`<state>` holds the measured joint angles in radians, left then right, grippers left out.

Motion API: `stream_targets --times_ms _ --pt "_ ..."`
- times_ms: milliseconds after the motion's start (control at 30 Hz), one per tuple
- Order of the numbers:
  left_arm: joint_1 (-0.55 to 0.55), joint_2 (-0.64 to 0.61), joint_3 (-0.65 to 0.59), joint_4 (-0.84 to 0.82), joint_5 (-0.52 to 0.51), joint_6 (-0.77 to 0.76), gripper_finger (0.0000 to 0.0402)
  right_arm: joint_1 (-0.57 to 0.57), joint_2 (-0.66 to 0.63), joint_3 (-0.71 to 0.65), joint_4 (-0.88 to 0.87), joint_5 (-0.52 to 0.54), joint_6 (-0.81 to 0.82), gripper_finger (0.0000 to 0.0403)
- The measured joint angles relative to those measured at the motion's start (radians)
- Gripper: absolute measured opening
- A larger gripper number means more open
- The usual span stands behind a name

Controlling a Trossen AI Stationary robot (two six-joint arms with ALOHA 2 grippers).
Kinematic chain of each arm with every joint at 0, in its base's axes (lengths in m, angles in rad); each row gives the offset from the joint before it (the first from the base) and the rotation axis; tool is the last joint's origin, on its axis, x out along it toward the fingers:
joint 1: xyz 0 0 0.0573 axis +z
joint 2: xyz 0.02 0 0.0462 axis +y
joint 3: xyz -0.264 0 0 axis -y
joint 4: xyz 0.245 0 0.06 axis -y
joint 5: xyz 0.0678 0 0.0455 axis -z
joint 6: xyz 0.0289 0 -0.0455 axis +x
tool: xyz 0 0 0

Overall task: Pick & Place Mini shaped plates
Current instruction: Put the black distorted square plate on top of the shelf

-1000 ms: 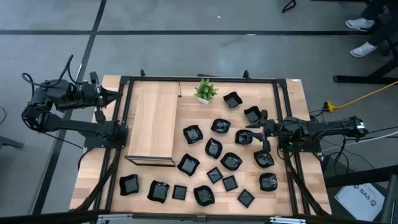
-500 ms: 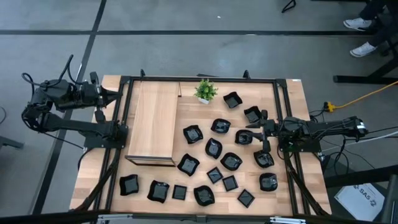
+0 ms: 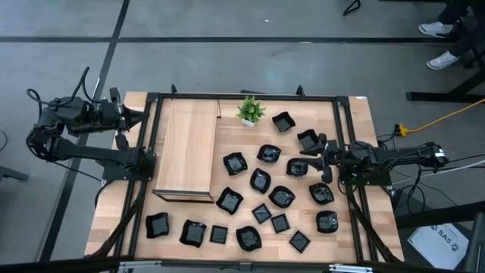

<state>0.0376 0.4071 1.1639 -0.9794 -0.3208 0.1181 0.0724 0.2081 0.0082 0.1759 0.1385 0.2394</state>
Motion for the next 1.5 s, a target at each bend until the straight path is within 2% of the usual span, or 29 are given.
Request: stream_targets --times_ms 100,200,333,467,733,1133,1333,1500 --pt "0.000 0.000 0.000 0.000 0.000 0.000 0.0004 0.000 0.001 0.008 -0.003 0.004 -0.009 0.0139" --pt "0.000 0.000 0.000 0.000 0.000 0.000 0.0004 0.000 0.015 0.034 -0.023 0.056 -0.024 0.0139" --pt "0.000 0.000 0.000 0.000 0.000 0.000 0.0004 0.000 0.067 0.082 -0.062 0.125 -0.044 0.0139" --pt "0.000 0.000 0.000 0.000 0.000 0.000 0.0004 0.000 0.139 0.163 -0.104 0.132 -0.094 0.0139" --pt "0.000 0.000 0.000 0.000 0.000 0.000 0.0004 0.000 0.335 0.383 -0.311 0.194 -0.262 0.0139" --pt "0.000 0.000 0.000 0.000 0.000 0.000 0.0004 0.001 0.744 0.648 -0.501 0.341 -0.440 0.0139" --pt "0.000 0.000 0.000 0.000 0.000 0.000 0.0004 0.000 0.882 0.801 -0.539 0.378 -0.591 0.0139" --pt "0.000 0.000 0.000 0.000 0.000 0.000 0.0004 -0.009 0.951 0.861 -0.570 0.537 -0.746 0.0139"
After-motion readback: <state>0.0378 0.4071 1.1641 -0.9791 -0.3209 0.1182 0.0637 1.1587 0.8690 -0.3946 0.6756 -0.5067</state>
